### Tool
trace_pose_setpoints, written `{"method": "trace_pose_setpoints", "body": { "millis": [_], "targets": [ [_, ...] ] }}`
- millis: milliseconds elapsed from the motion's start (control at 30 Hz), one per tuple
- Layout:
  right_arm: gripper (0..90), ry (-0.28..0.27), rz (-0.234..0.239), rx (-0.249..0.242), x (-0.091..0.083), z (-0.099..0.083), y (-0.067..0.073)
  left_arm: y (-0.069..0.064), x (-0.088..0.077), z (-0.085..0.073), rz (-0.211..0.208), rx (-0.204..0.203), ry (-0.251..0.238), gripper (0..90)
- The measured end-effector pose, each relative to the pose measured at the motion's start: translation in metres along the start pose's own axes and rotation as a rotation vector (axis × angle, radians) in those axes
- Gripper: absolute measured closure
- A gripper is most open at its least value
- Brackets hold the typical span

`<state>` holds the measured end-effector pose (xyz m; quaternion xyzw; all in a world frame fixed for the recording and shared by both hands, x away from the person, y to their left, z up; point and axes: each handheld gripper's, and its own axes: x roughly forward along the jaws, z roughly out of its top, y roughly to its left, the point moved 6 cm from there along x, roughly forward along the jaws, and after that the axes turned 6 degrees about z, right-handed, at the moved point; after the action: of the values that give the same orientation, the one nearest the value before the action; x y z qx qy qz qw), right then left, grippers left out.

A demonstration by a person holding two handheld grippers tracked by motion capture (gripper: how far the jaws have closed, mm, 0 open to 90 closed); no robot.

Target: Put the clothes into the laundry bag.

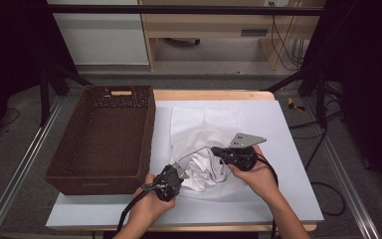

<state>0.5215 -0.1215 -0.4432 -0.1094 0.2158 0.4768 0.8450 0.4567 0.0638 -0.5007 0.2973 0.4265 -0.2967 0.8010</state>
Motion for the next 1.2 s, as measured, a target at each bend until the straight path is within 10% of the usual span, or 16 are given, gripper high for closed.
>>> {"method": "trace_pose_setpoints", "body": {
  "millis": [733, 1200],
  "targets": [
    [89.2, 0.003, 0.005, 0.002, 0.001, -0.001, 0.0, -0.013, 0.02, 0.03, -0.063, 0.027, -0.046, 90.0],
    [89.3, 0.004, 0.011, 0.005, 0.001, -0.003, 0.001, -0.013, 0.027, 0.056, -0.088, -0.025, -0.154, 90.0]
  ]
}}
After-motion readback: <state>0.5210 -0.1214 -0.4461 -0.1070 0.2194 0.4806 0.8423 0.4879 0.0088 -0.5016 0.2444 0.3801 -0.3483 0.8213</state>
